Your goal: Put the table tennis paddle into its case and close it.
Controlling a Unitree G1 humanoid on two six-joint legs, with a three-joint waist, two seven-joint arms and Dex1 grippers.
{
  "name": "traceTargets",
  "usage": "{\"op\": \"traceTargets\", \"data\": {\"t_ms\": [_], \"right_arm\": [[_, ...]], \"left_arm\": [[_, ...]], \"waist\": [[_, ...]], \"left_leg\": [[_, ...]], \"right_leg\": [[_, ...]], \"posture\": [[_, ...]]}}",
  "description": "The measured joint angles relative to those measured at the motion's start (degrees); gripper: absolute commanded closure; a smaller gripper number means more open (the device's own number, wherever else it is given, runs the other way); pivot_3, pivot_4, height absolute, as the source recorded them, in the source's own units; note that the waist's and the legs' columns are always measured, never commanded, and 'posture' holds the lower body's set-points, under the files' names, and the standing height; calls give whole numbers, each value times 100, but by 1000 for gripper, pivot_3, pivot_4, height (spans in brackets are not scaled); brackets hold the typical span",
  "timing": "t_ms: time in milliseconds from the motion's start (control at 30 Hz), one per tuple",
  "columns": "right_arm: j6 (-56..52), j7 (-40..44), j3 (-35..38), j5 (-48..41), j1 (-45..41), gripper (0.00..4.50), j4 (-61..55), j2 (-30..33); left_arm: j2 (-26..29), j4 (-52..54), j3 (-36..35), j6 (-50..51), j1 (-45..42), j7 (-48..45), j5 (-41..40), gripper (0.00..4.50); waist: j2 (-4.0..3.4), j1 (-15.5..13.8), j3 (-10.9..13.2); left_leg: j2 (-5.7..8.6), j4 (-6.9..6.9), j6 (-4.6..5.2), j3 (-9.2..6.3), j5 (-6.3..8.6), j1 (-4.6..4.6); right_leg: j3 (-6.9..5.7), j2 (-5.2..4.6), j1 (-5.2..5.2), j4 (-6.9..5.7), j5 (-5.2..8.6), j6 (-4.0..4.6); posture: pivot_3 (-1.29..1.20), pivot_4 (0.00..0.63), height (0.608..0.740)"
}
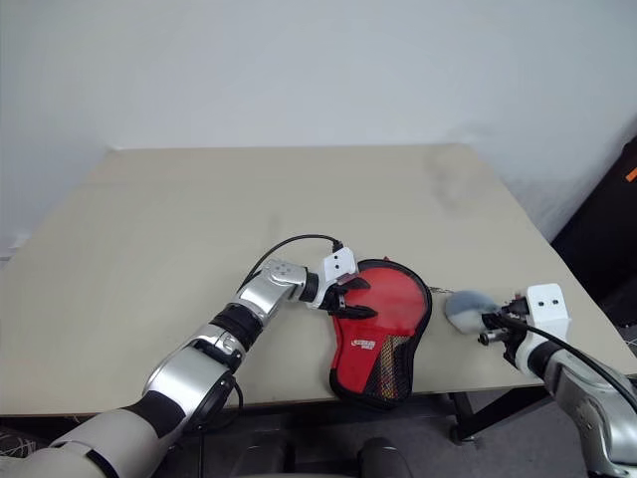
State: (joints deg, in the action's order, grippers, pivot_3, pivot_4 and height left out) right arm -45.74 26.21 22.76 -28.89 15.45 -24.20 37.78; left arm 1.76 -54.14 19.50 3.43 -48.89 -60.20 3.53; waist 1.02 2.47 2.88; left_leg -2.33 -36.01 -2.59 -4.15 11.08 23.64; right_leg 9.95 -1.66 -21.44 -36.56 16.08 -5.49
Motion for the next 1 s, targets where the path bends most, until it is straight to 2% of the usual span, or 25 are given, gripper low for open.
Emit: {"op": "traceTargets", "data": {"t_ms": [233,500,1000], "right_arm": [[114,451,393,-80,1064,4487,-770,18],[643,1160,497,-84,2916,4487,-1936,-31],[1341,1987,196,391,4644,4487,-2686,108]], "left_arm": [[-30,-36,-1,-11,2,-21,4,917],[-203,-150,-40,-11,14,122,16,917],[-395,-353,-59,-19,-24,333,22,917]], "waist": [[18,-1,-6],[34,-90,-28],[71,-131,-58]], "left_leg": [[13,0,10,4,5,0],[16,-2,15,4,9,-4],[14,-18,19,8,12,-7]], "right_leg": [[-1,-21,2,2,6,-10],[-3,-30,11,10,10,-14],[-18,-55,25,12,10,-15]], "posture": [[0,0,740],[0,0,740],[0,0,740]]}}
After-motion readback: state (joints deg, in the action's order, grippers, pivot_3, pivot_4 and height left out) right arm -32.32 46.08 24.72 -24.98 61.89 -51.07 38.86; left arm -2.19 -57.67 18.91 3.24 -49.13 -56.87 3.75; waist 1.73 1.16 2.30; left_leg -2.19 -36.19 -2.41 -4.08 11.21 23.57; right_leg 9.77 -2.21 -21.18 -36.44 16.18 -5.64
